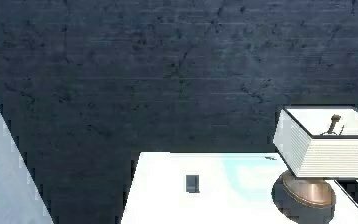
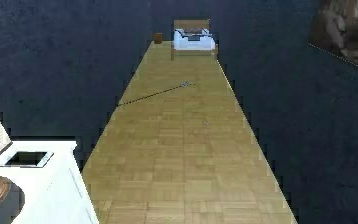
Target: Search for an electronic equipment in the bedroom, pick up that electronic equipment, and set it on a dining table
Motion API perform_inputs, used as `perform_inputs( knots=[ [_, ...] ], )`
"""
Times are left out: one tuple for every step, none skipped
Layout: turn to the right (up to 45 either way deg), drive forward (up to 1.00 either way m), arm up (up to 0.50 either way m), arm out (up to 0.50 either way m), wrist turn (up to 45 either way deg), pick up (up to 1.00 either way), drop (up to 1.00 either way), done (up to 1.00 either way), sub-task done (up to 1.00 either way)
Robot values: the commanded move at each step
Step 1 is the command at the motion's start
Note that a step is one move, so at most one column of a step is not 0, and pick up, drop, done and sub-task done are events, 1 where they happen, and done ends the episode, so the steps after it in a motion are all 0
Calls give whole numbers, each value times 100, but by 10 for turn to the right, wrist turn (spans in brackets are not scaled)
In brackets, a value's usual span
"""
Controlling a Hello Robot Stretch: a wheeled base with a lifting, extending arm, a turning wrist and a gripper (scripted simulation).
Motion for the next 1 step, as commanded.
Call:
perform_inputs(
  knots=[
    [-360, 0, 0, 0, 0, 0, 0, 0, 0]
  ],
)
